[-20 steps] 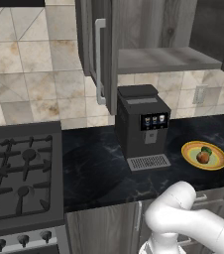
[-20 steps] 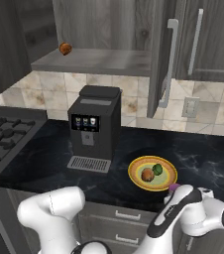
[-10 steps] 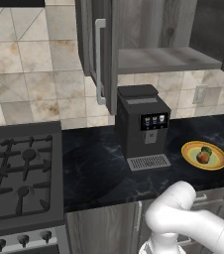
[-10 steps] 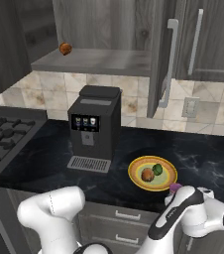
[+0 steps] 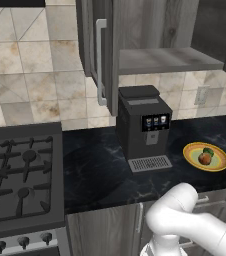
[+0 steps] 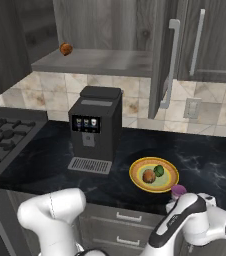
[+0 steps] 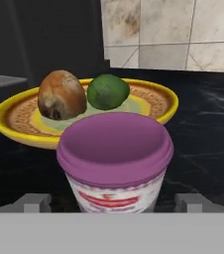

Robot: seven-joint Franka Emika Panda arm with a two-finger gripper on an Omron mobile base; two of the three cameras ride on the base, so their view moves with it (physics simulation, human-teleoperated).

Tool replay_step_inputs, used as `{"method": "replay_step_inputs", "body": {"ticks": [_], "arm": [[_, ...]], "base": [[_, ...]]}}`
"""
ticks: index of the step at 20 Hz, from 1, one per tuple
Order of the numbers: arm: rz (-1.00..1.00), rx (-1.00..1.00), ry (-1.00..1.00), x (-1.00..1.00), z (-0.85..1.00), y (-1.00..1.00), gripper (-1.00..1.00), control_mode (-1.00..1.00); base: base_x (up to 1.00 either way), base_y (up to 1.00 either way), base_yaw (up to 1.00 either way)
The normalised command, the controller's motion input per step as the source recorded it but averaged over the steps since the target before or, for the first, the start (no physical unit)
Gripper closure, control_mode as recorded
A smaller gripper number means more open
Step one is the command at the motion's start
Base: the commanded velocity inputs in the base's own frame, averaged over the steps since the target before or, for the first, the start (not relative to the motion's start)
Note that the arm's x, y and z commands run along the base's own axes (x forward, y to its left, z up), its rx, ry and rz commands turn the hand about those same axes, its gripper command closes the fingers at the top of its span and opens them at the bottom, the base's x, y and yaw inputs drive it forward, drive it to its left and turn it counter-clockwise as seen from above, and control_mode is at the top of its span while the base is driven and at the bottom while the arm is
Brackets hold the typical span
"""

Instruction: Pick the avocado and bread from the counter and place them on the plate. Then pick the jam from the cabinet and place it next to the plate. Lastly close the cabinet door.

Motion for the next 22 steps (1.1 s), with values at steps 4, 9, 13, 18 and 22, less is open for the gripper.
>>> {"method": "replay_step_inputs", "body": {"ticks": [4, 9, 13, 18, 22], "arm": [[0.00, 0.00, -0.05, -0.55, 0.10, 0.00, -1.00, -1.00], [0.00, 0.00, -0.04, -0.69, 0.41, 0.00, -1.00, -1.00], [0.00, 0.00, -0.04, -0.42, 0.53, 0.07, -1.00, -1.00], [0.00, 0.00, -0.10, -0.32, 0.48, 0.13, -1.00, -1.00], [0.02, 0.00, -0.10, -0.23, 0.49, 0.13, -1.00, -1.00]], "base": [[0.00, 0.00, 0.00], [0.00, 0.00, 0.00], [0.00, 0.00, 0.00], [0.00, 0.00, 0.00], [0.00, 0.00, 0.00]]}}
